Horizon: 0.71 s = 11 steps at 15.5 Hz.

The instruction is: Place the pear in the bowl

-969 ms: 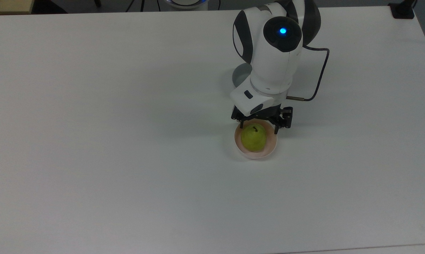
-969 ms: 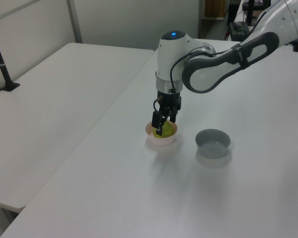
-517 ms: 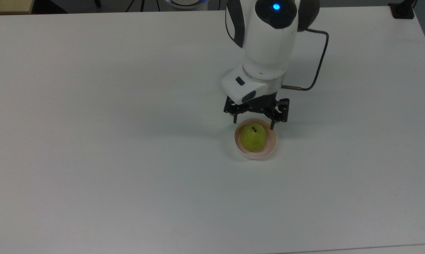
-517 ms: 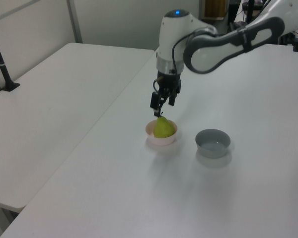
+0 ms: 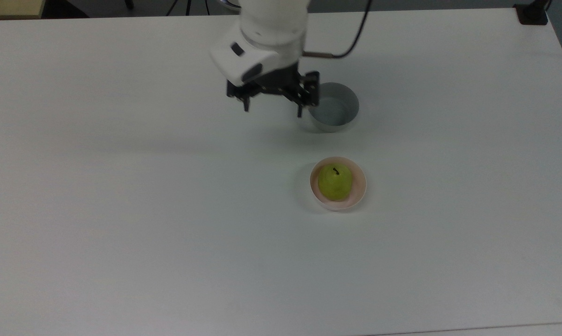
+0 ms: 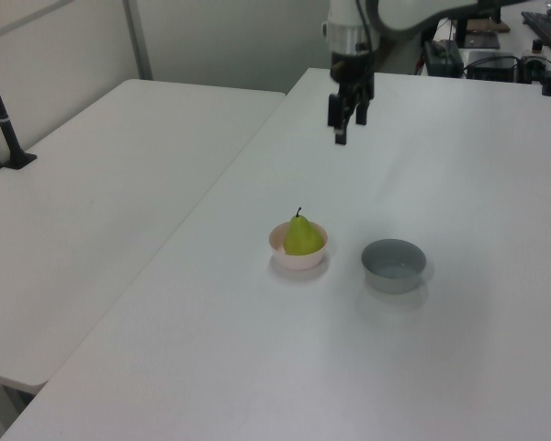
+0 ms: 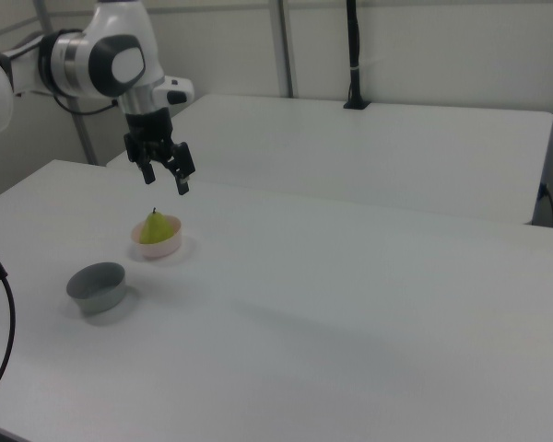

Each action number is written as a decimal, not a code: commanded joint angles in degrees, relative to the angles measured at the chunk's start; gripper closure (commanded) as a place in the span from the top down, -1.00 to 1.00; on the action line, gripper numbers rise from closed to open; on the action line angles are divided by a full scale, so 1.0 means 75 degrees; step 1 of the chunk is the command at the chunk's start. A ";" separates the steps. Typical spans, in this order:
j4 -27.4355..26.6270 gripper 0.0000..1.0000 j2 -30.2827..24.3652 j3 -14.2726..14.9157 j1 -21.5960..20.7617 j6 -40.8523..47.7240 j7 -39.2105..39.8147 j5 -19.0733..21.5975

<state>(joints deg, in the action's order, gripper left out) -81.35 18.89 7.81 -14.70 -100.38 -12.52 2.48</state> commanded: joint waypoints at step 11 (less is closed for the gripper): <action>-0.0216 1.00 -0.0726 0.0002 0.1597 0.0857 0.1658 -0.0108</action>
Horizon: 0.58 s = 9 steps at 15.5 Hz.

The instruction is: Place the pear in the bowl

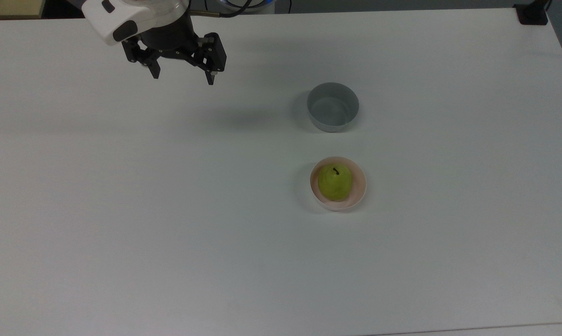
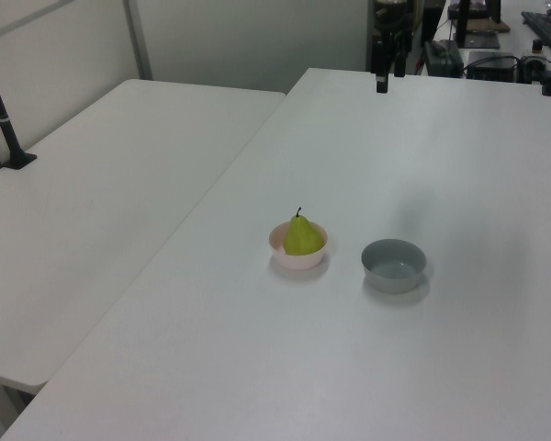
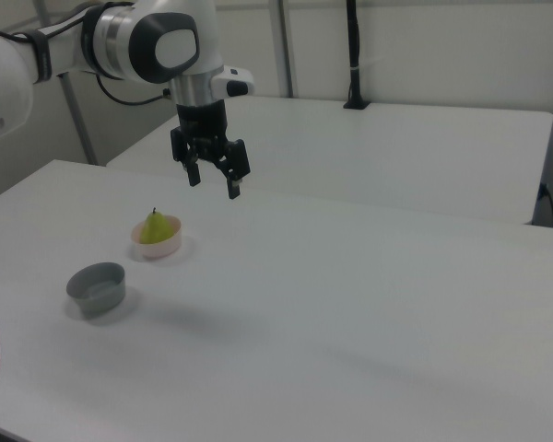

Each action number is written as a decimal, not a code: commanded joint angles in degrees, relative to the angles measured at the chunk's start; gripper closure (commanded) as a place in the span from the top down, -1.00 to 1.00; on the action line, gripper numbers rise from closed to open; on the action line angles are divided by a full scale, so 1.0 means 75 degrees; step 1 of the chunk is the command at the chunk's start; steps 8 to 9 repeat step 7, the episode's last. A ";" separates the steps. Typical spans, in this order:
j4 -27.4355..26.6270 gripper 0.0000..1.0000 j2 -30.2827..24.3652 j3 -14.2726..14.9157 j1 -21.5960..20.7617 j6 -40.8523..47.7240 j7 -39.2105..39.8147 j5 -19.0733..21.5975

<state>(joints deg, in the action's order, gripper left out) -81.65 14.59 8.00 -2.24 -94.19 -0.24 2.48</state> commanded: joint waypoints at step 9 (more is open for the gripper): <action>-0.0153 1.00 -0.0199 -0.0012 0.0052 0.0137 0.0021 -0.0131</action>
